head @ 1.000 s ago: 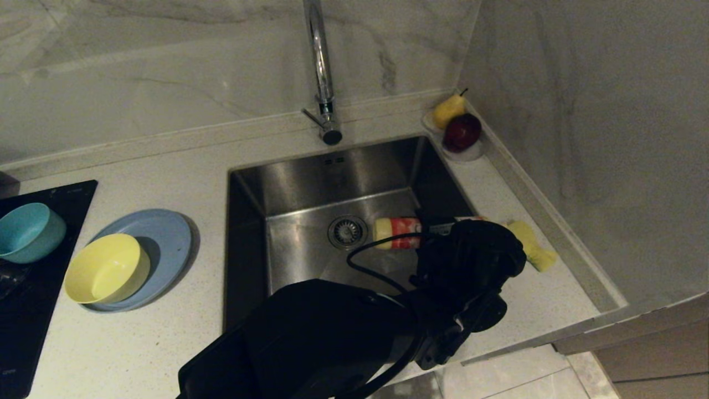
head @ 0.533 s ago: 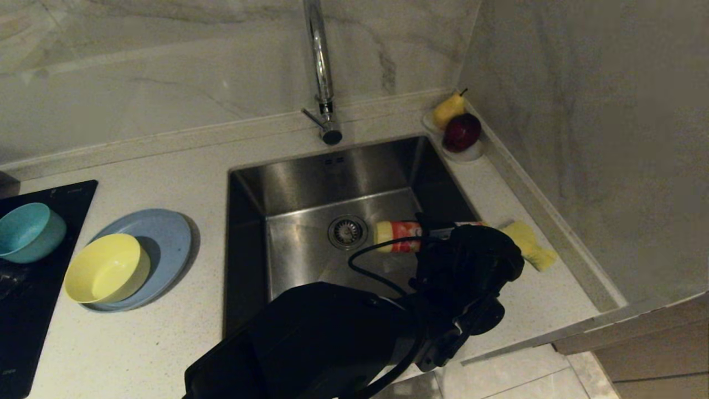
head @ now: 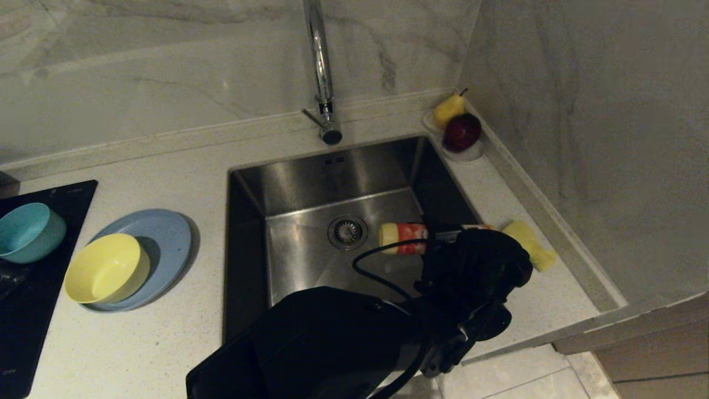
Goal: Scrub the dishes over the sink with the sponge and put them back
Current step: Squeeze it onto the sponge
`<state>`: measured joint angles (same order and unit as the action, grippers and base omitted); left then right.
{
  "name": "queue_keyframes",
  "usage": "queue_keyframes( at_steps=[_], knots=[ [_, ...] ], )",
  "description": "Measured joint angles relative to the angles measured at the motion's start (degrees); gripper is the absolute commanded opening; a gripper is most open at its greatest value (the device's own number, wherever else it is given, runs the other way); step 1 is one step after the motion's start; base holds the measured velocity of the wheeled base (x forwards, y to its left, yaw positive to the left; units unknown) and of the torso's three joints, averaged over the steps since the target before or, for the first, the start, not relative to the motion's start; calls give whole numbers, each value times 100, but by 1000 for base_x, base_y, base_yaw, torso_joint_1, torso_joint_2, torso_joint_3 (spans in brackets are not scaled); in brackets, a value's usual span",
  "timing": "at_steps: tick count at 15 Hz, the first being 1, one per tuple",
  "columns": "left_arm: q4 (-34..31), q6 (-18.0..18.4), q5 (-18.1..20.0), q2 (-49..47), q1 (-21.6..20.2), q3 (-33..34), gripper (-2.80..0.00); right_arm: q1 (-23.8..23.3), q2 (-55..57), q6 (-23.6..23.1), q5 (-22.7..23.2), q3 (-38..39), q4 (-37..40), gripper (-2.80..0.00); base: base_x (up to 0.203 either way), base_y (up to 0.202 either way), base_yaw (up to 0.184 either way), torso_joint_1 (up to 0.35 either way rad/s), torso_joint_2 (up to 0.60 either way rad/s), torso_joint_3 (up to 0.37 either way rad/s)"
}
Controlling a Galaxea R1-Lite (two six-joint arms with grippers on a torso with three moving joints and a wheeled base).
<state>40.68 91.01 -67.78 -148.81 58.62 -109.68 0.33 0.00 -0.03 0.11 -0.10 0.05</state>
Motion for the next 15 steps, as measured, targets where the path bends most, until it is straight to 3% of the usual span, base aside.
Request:
queue_keyframes(
  at_steps=[15],
  knots=[
    [-72,0,210,-86,113,9,-280,-1,0,3,-1,0,-2,-280,0,0,0,0,0,0]
  ],
)
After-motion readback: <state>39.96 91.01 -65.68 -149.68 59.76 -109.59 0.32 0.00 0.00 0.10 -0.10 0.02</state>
